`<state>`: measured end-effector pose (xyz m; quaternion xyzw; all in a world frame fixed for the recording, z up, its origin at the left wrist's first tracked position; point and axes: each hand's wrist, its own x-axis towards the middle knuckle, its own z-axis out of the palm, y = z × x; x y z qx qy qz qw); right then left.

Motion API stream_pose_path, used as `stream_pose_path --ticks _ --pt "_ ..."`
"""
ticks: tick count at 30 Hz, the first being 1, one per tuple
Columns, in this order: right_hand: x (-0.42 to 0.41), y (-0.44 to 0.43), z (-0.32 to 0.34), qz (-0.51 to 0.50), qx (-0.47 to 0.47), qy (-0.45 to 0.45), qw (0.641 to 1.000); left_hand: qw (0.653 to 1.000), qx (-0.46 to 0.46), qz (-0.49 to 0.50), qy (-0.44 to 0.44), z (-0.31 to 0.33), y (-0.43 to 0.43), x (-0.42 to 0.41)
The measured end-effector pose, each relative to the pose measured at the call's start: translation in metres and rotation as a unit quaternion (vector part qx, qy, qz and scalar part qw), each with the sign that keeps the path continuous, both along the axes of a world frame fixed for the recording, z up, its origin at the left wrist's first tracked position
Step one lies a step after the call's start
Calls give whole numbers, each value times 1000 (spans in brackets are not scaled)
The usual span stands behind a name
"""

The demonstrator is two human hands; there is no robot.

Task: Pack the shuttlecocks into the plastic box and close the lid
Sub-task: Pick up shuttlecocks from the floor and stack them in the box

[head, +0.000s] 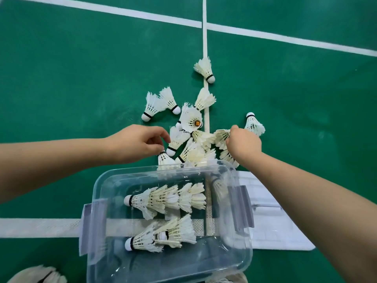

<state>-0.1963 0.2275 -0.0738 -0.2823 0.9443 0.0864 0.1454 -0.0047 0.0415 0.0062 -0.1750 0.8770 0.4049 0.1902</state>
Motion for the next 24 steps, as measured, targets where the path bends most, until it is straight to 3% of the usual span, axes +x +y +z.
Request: stream_pose_path --ticks 6,14,19,24 --pt "-10 11 2 -3 -36 22 999 1000 -6 -4 4 0 -2 3" --pt "3 14 50 -76 -241 7 967 1000 -4 -4 28 14 3 4" --pt "26 22 102 -104 -415 -82 900 997 -22 -11 80 28 18 8" --pt "66 27 133 -52 -433 -164 885 989 -50 -29 133 41 31 13"
